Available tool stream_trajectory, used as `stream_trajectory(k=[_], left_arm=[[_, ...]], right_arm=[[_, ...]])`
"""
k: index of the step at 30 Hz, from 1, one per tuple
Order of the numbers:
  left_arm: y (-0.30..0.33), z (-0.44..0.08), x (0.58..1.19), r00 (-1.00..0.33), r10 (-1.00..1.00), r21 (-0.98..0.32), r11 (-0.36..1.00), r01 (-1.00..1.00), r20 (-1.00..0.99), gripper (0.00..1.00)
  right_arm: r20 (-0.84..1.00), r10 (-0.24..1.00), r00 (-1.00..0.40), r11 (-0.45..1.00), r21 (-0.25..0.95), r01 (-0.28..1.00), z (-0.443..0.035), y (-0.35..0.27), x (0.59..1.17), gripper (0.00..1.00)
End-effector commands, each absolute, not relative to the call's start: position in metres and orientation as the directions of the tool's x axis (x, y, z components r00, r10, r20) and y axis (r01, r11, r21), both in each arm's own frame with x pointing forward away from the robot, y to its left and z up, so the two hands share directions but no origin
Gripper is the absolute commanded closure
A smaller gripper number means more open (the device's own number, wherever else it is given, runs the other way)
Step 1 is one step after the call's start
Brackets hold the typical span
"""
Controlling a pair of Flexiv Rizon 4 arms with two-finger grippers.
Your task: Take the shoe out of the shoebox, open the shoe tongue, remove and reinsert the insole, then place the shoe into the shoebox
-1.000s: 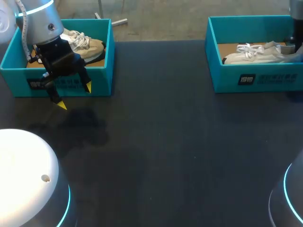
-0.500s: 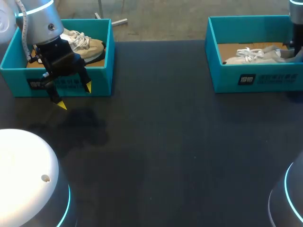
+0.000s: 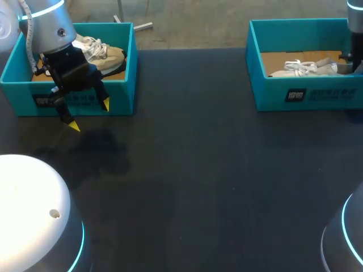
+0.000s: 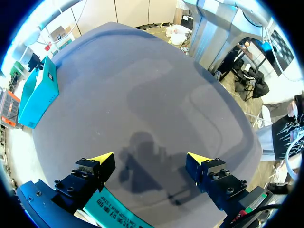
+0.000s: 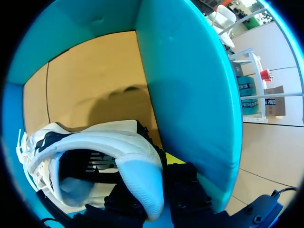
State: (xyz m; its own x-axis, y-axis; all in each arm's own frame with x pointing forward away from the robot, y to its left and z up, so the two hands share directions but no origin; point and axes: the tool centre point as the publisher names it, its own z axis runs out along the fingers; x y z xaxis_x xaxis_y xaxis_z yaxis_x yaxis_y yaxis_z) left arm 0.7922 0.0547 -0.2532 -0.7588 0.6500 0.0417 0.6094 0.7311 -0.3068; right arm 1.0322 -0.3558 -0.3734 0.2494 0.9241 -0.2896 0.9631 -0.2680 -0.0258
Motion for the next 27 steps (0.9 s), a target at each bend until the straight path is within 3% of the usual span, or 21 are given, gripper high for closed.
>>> stream_trajectory(k=[1, 12, 27], left_arm=[[0.055, -0.253, 0.792, -0.759, 0.649, -0.304, 0.732, 0.610, 0.042, 0.00], [0.055, -0.253, 0.792, -0.759, 0.649, -0.304, 0.732, 0.610, 0.042, 0.00], [0.055, -0.253, 0.792, -0.759, 0.649, -0.304, 0.732, 0.610, 0.042, 0.00]], right_arm=[[-0.286, 0.925, 0.249, -0.269, -0.034, 0.962, -0.378, -0.356, 1.035, 1.00], [-0.279, 0.928, 0.246, -0.265, -0.033, 0.964, -0.375, -0.354, 1.036, 0.71], [-0.276, 0.928, 0.251, -0.261, 0.002, 0.965, -0.358, -0.349, 1.035, 0.60]])
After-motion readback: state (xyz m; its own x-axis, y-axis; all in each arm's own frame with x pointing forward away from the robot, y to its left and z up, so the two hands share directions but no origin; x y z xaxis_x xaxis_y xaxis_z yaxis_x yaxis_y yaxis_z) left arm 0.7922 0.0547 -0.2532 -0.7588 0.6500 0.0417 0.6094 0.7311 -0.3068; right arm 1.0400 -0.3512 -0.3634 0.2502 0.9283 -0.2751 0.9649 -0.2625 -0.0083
